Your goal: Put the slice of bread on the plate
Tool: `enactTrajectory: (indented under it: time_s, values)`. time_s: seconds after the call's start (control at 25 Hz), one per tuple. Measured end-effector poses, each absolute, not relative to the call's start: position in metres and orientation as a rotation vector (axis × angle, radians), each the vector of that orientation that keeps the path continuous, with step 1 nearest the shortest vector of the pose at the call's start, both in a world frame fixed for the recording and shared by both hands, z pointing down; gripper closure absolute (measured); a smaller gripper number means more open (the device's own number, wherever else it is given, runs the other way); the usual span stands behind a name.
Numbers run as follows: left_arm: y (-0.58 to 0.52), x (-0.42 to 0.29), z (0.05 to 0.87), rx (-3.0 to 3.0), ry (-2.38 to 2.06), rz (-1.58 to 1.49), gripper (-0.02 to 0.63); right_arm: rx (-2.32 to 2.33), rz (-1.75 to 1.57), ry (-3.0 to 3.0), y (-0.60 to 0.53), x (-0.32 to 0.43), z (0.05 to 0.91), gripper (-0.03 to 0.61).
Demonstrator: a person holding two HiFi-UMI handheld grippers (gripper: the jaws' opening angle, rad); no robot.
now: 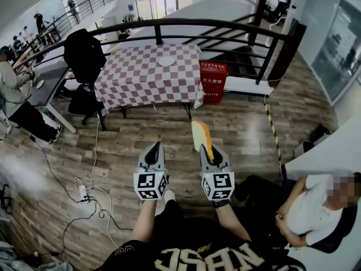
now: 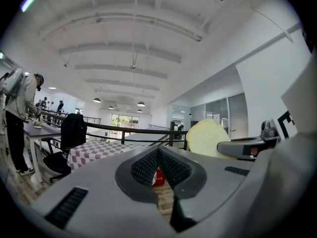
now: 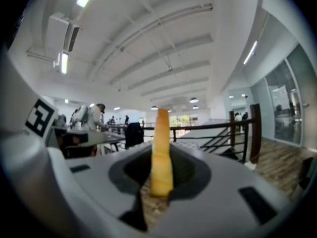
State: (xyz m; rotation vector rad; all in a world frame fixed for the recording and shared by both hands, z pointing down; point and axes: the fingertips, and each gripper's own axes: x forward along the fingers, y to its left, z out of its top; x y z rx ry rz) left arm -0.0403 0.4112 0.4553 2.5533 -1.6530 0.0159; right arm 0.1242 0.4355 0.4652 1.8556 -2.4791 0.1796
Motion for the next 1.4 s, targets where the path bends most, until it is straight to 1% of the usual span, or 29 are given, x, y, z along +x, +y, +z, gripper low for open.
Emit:
enactTrajectory:
  time_s: [0.16,0.4,0.52,0.64,0.72,0.96,1.16,1.28,1.4]
  values:
    - [0.358,-0.063,0.442,2.592,-1.641,-0.013,0.591,1.867,0.203,-2.459,0.377,0.102,0.463,0.48]
    - [0.296,-0.109,0.448,2.55,-1.619,-0.115,0.594,1.772,-0.075,-2.409,0.309,0.038,0.447,0.481]
    - [0.269,-0.12,0.463,2.525,-1.603,-0.106,0.594,1.827,-0.063,-2.404,0.289,0.024,0.45,0.48]
    - [0.251,-0.107,0.465,2.573,-1.544,-0.064,0.594,1.943,-0.105,-2.357,0.274,0.037,0.445,0.48]
    - [0.233,-0.105,0.466,2.58,-1.592,-0.03,0.594,1.994,-0.125,-2.332,0.258,0.046,0.442,0.48]
    - [0.148,-0.11,0.49,2.511,-1.665,0.052,0.594,1.991,-0.177,-2.312,0.165,0.07,0.444,0.48]
    - [0.063,-0.106,0.466,2.532,-1.747,0.063,0.594,2.075,-0.296,-2.224,0.065,0.132,0.423,0.48]
    - [0.014,-0.1,0.449,2.524,-1.804,0.031,0.594,2.027,-0.343,-2.274,0.022,0.14,0.412,0.48]
    - [-0.023,-0.086,0.442,2.518,-1.822,0.002,0.594,1.972,-0.32,-2.345,-0.01,0.135,0.416,0.48]
